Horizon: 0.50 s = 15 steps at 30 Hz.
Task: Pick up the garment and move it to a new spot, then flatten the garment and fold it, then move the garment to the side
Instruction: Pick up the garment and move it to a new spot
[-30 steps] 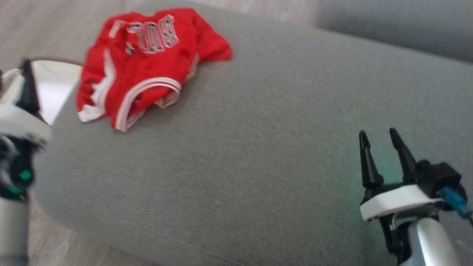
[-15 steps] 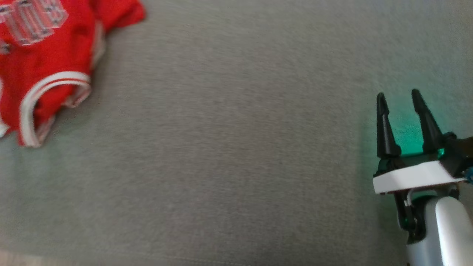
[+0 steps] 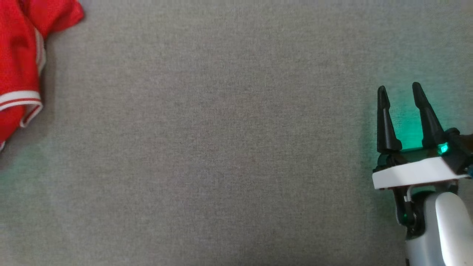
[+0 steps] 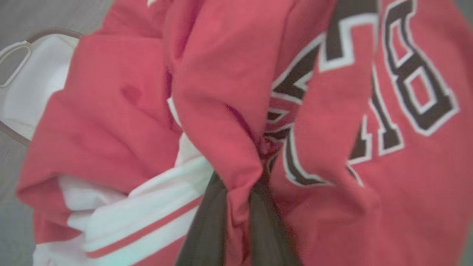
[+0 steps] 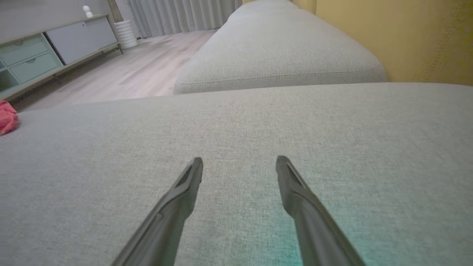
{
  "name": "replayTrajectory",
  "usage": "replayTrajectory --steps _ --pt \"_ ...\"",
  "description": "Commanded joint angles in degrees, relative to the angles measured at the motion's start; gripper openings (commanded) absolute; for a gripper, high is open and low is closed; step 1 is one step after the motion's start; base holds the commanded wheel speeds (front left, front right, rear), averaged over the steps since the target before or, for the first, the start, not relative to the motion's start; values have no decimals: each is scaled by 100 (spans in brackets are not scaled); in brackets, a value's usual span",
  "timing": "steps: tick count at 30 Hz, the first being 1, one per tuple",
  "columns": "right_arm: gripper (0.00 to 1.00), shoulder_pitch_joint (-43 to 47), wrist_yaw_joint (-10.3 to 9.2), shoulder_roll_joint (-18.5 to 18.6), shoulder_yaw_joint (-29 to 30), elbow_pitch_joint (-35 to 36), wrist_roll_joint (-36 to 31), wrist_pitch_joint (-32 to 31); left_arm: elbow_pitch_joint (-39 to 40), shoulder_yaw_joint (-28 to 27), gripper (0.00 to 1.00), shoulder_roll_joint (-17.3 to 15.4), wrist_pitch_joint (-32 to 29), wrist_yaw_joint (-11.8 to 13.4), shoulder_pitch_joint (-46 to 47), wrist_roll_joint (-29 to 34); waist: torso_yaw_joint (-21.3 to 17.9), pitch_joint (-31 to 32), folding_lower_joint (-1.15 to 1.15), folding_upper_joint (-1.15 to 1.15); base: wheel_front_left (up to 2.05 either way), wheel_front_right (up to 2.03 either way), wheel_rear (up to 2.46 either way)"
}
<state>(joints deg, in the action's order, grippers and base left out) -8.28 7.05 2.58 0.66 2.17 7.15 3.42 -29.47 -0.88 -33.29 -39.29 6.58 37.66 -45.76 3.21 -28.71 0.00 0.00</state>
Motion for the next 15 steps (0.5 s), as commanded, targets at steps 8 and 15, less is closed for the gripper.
replayTrajectory --steps 8,15 --pt "100 22 44 30 -135 -216 248 267 748 -248 0 -692 691 -372 524 225 77 967 0 0 0 0 0" --pt "100 203 44 30 -188 -599 541 484 1364 103 0 -742 1268 -774 1362 596 39 1809 0 0 0 0 0"
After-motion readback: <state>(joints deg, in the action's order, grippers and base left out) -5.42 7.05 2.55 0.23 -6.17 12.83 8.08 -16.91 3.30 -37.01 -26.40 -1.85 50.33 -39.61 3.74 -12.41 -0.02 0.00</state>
